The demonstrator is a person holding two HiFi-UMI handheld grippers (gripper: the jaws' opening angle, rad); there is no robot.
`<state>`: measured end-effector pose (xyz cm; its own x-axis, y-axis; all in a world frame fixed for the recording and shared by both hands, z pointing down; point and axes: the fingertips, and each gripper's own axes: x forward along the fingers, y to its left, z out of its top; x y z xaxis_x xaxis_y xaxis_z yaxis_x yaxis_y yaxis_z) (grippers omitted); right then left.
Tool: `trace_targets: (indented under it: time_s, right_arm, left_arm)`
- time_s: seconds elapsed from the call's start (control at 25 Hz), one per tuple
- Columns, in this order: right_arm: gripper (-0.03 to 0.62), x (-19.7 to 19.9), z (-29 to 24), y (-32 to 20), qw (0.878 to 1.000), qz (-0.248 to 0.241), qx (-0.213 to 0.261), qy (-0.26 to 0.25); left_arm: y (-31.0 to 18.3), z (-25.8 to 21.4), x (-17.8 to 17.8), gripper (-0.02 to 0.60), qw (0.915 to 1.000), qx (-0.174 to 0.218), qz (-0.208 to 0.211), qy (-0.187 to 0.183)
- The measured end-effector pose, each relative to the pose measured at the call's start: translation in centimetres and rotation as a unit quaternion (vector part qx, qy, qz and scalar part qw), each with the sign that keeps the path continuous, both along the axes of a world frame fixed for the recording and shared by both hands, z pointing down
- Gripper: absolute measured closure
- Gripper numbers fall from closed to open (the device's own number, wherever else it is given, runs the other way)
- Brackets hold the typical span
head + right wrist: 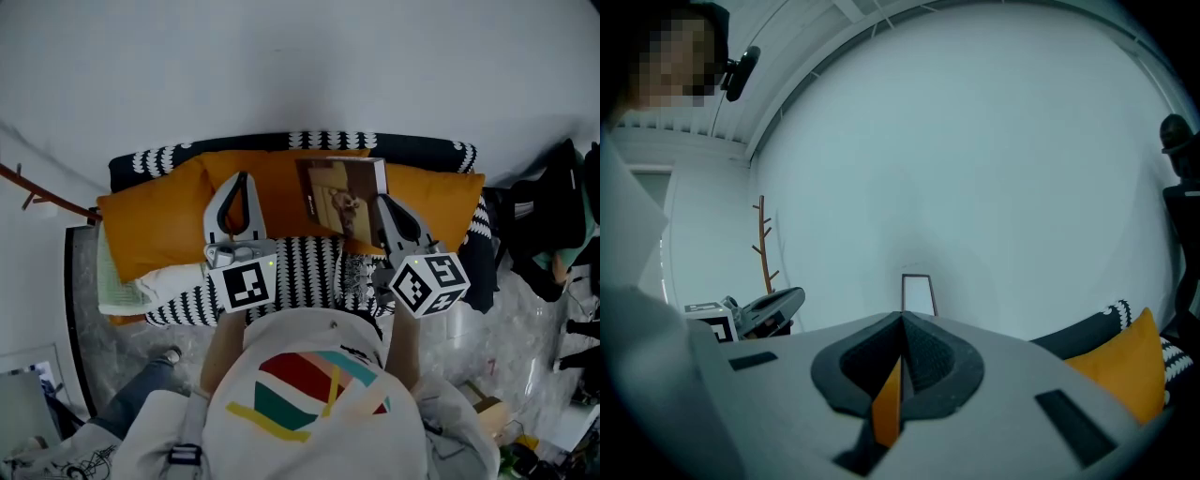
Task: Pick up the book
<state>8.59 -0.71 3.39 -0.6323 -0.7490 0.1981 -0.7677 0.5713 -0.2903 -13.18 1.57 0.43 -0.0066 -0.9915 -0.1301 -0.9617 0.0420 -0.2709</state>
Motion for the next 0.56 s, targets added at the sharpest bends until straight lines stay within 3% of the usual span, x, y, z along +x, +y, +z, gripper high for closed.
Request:
trace_targets:
  time_s: [0.56]
  right_arm:
    - [0.582,0.21,-0.17,0.55,1.000,-0.002,0.003,0.006]
  left_arm:
    - [0.20,0.40,0.37,0.574,1.0000,-0.003,0.003,0.004]
